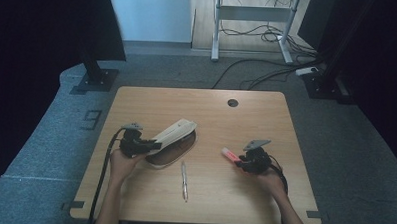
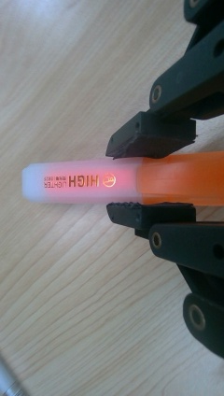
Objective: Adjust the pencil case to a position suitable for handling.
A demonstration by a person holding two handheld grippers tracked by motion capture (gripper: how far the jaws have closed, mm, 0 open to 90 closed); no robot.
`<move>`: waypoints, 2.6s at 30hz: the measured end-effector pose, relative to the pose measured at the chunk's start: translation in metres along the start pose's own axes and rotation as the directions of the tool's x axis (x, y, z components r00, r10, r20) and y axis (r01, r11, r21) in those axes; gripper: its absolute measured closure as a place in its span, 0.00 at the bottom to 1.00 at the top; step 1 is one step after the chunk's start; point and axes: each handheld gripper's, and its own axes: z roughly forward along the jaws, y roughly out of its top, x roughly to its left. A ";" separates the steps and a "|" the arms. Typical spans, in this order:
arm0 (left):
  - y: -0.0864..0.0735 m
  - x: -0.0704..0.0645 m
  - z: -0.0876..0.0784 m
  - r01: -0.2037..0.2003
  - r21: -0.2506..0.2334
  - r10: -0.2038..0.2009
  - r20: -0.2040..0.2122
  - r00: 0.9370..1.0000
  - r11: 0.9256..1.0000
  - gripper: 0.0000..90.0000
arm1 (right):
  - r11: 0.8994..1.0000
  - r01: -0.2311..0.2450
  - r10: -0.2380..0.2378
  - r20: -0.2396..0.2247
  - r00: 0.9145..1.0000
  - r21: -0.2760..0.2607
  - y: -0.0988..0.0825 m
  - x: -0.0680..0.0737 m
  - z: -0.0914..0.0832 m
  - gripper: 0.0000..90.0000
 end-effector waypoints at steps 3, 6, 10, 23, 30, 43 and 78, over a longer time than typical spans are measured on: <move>0.000 0.000 0.000 -0.002 -0.002 0.002 -0.003 1.000 1.000 0.81 | 1.000 0.010 -0.010 0.001 1.000 -0.009 0.005 0.002 -0.002 0.73; 0.000 -0.001 0.000 -0.004 -0.005 0.004 -0.005 1.000 1.000 0.81 | 1.000 0.011 -0.011 -0.002 1.000 -0.016 0.008 0.002 -0.003 0.73; 0.001 -0.001 -0.001 -0.004 -0.007 0.004 -0.008 1.000 1.000 0.82 | 1.000 0.011 -0.011 -0.010 1.000 -0.025 0.013 0.004 -0.002 0.73; 0.002 -0.002 -0.002 -0.012 -0.008 0.012 -0.011 1.000 1.000 0.82 | 0.999 0.042 -0.042 -0.034 0.999 -0.028 0.037 0.013 0.010 0.73; 0.002 -0.003 -0.003 -0.011 -0.011 0.011 -0.013 1.000 1.000 0.82 | 0.998 0.059 -0.061 -0.054 0.997 -0.033 0.055 0.021 0.021 0.73; 0.002 -0.004 -0.005 -0.013 -0.007 0.013 -0.016 1.000 1.000 0.83 | 0.996 0.078 -0.081 -0.081 0.993 -0.033 0.079 0.033 0.040 0.73; 0.003 -0.005 -0.005 -0.011 -0.008 0.011 -0.009 1.000 1.000 0.83 | 0.989 0.146 -0.147 -0.126 0.981 -0.013 0.118 0.061 0.079 0.73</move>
